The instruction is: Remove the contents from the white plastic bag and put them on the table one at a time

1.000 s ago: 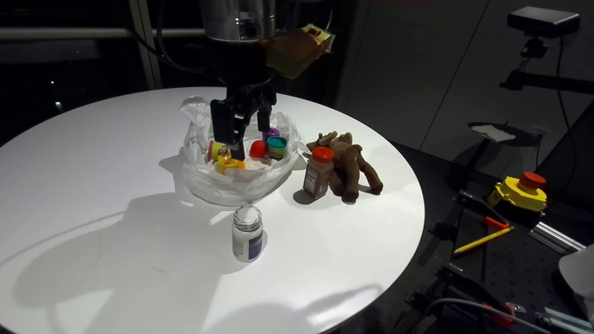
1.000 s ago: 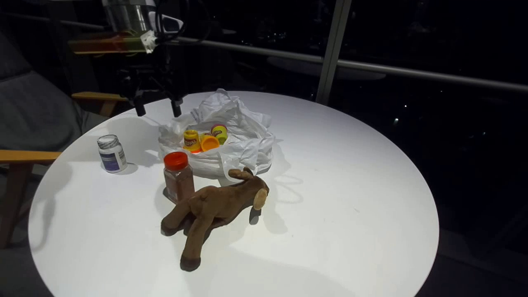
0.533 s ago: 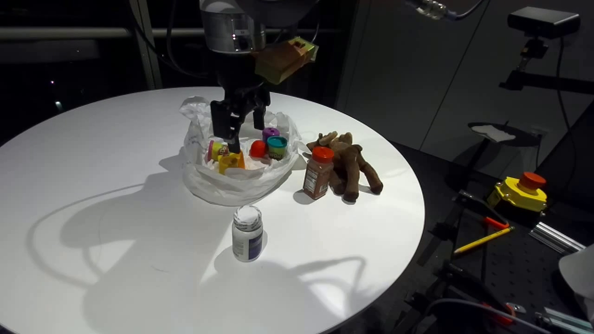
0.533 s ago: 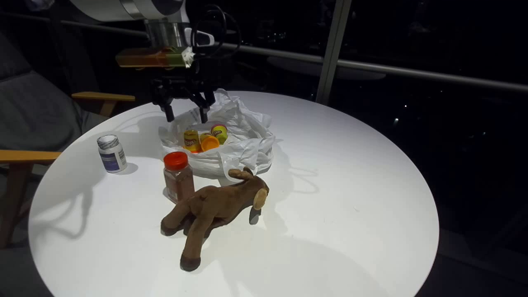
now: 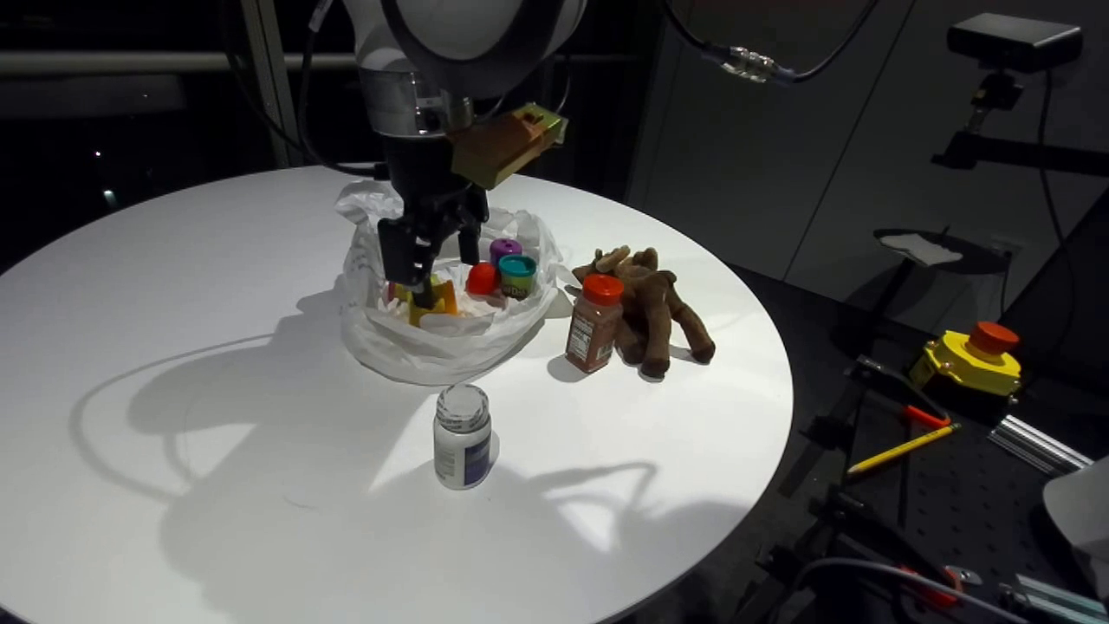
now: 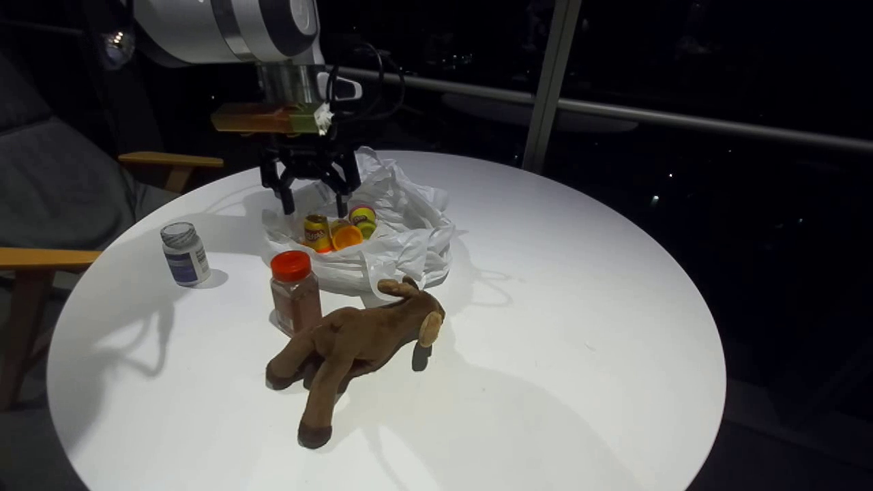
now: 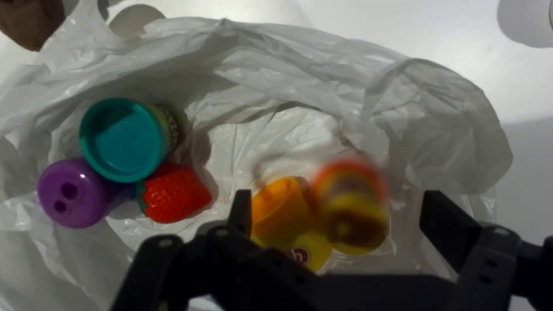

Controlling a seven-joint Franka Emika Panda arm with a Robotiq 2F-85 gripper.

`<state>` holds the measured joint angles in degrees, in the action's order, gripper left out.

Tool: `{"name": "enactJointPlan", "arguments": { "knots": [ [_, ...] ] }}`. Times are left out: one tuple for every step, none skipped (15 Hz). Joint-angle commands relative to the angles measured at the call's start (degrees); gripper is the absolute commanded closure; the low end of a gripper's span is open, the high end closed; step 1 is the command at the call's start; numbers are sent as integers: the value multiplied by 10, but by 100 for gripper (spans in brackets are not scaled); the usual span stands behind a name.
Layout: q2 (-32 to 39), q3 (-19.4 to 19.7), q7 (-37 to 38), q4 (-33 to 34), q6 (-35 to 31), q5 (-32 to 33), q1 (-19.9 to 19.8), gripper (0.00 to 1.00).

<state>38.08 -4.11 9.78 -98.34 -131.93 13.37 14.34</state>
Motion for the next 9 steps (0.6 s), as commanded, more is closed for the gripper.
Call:
{"name": "enactJointPlan", "arguments": {
  "knots": [
    [27,-3,-12,39,19,-26,-1,0],
    [30,-3,-8,41,13,-30,0,0],
    [35,-4,-6,45,10,-36,-1,0],
    [39,-4,-3,49,7,-41,0,0],
    [44,-3,0,54,5,-45,1,0],
    [48,-2,2,58,4,-48,2,0],
    [53,0,3,63,4,-51,3,0],
    [57,1,5,68,5,-52,4,0],
    [62,2,6,72,5,-52,4,0]
  ]
}}
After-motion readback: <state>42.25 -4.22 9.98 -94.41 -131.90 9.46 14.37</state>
